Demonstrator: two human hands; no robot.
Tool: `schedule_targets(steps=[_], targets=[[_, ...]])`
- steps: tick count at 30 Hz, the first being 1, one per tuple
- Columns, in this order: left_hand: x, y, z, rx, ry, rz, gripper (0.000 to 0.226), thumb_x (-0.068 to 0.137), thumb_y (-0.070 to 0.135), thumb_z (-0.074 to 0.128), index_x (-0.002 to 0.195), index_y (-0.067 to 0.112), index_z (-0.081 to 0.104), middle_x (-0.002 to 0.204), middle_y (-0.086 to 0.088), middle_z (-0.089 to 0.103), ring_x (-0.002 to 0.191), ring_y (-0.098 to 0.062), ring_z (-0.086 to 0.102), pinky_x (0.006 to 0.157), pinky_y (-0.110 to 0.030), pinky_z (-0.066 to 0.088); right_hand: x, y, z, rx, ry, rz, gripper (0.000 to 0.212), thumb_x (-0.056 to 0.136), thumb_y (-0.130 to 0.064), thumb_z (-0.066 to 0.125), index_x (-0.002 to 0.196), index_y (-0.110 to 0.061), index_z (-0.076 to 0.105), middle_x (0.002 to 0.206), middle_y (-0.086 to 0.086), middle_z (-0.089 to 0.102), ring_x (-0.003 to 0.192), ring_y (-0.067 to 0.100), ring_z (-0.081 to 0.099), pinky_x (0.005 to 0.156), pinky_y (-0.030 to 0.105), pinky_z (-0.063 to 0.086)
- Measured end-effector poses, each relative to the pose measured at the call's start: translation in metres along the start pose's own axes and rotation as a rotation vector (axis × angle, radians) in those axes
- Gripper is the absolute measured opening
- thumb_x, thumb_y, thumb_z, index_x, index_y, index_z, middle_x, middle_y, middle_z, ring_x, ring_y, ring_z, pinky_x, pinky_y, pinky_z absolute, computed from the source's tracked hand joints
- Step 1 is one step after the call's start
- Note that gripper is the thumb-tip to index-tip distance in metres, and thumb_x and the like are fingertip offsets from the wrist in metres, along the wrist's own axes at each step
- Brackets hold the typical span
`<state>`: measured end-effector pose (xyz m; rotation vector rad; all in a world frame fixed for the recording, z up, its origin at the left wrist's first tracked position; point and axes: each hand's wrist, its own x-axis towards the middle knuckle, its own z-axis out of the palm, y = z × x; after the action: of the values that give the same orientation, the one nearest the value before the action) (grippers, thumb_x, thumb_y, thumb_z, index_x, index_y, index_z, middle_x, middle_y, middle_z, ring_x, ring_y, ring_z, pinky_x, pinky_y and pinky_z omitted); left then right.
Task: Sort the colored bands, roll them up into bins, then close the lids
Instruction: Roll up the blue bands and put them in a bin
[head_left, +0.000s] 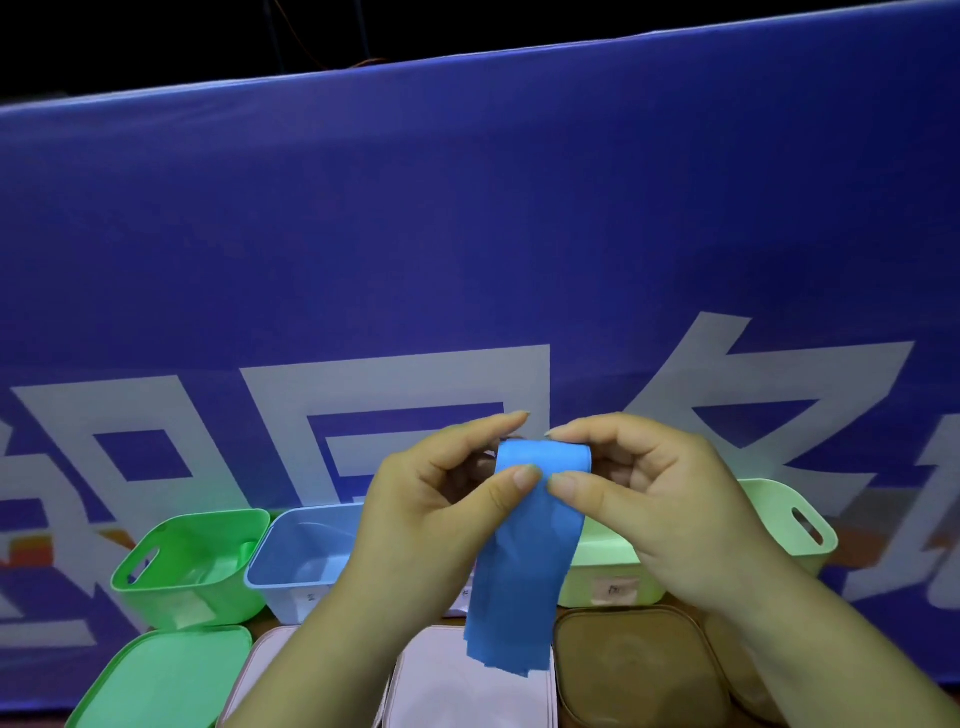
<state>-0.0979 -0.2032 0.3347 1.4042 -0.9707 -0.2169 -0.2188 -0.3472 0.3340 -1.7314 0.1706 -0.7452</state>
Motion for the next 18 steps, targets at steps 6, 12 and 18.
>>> schedule_targets(steps=[6,12,18], targets=[[0.0013,-0.0023,-0.0074,0.021,-0.077,0.035,0.03,0.076,0.02,0.078,0.103,0.031,0.073,0.103,-0.002,0.075,0.095,-0.029,0.069,0.081,-0.04,0.061,0.0014,-0.0034,-0.0016,0.019,-0.021,0.037,0.024,0.079,-0.012,0.075,0.102,-0.019,0.072,0.096,-0.005,0.076,0.091,0.012,0.072,0.076,0.021,0.056],[0.0038,-0.0015,-0.0106,0.006,-0.128,0.05,0.026,0.072,0.027,0.076,0.098,0.028,0.071,0.095,-0.008,0.071,0.09,-0.035,0.066,0.079,-0.052,0.059,0.0011,-0.0047,-0.0018,-0.017,-0.068,0.049,0.032,0.074,-0.031,0.071,0.103,-0.019,0.072,0.095,-0.003,0.075,0.091,0.012,0.071,0.076,0.024,0.056],[0.0043,-0.003,-0.0103,-0.03,-0.117,0.022,0.024,0.074,0.017,0.078,0.095,0.026,0.071,0.093,-0.009,0.071,0.087,-0.035,0.066,0.075,-0.048,0.059,0.0018,-0.0014,-0.0007,-0.065,-0.057,0.031,0.023,0.084,-0.013,0.073,0.104,-0.023,0.07,0.098,-0.005,0.073,0.093,0.014,0.07,0.079,0.027,0.057]])
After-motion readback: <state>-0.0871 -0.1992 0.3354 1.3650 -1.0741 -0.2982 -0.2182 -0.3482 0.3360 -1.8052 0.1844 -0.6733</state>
